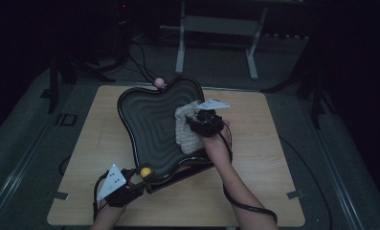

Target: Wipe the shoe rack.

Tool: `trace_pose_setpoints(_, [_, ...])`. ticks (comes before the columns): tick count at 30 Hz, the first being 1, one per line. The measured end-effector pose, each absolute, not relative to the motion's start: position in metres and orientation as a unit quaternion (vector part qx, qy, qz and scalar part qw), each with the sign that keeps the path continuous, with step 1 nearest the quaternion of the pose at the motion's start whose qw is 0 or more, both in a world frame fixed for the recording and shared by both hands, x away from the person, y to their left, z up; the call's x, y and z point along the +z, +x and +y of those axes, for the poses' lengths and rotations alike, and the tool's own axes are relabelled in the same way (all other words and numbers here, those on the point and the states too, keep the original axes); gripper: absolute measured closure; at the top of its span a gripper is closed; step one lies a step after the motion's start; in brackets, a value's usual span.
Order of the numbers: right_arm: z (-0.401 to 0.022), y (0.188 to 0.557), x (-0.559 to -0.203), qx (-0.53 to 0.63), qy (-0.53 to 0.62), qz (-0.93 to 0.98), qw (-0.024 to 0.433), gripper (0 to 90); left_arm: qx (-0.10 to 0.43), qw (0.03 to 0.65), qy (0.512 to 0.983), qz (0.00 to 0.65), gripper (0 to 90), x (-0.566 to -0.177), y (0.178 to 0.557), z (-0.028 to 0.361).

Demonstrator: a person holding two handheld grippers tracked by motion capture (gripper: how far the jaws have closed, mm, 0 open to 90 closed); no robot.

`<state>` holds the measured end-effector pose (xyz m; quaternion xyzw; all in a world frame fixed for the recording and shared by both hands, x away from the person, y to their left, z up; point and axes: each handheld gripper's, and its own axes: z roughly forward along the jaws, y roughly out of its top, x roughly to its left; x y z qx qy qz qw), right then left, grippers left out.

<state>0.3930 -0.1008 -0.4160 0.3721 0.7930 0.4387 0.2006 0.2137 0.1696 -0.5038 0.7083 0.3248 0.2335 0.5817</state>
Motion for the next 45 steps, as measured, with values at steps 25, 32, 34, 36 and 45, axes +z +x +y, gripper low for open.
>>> trace_pose_setpoints(25, [-0.121,0.328,-0.453,0.442,0.336,0.804,0.213,68.4,0.234,0.581,0.708,0.327,59.8,-0.504,0.213,0.169])
trace_pose_setpoints(32, [-0.123,0.330,-0.452,0.452,0.341,0.800,0.200,68.3,0.232,0.582,0.709,0.325,59.8,-0.504,0.214,0.170])
trace_pose_setpoints(34, [-0.125,0.331,-0.452,0.456,0.342,0.798,0.196,68.4,0.232,0.582,0.708,0.325,59.8,-0.504,0.214,0.170])
trace_pose_setpoints(36, [-0.125,0.332,-0.451,0.460,0.342,0.797,0.190,68.6,0.232,0.581,0.708,0.326,59.8,-0.504,0.214,0.170])
trace_pose_setpoints(45, [-0.113,0.355,-0.406,0.485,0.331,0.782,0.207,68.7,0.233,0.580,0.709,0.326,59.8,-0.503,0.214,0.170])
